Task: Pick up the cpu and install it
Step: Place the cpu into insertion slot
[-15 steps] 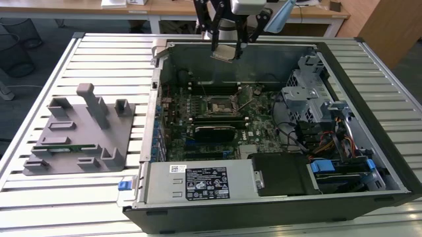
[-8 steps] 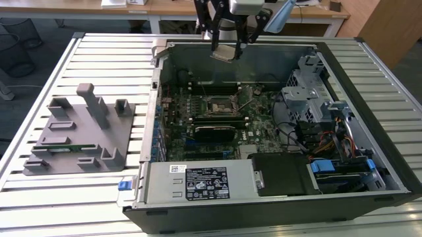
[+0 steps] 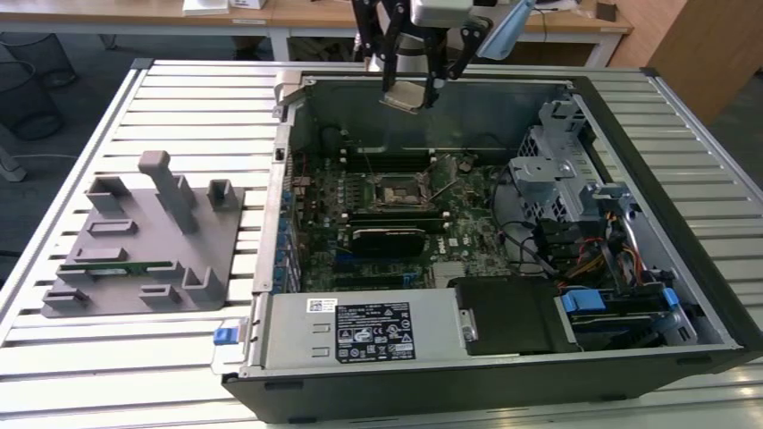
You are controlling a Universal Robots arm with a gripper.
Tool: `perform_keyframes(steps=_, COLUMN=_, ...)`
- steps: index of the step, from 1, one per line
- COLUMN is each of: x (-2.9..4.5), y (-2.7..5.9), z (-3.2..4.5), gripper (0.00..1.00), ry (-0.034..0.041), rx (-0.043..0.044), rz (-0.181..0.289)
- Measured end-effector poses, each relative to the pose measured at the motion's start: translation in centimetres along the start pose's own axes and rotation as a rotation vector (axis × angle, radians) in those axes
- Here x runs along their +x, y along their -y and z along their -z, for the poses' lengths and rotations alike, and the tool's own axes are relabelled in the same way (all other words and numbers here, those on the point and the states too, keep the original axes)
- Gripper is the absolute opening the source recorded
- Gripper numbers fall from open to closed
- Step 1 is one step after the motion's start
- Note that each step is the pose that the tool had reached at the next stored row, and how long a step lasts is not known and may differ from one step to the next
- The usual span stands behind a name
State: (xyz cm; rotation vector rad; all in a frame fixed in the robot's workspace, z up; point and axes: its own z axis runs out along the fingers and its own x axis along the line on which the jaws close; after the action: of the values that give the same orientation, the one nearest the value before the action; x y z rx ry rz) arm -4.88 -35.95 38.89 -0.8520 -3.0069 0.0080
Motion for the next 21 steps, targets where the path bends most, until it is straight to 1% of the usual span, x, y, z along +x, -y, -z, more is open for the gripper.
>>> perform_keyframes(steps=21, x=0.0, y=0.0, z=-0.06, gripper=0.53, ry=-0.0009, rx=-0.0015, rz=-0.101)
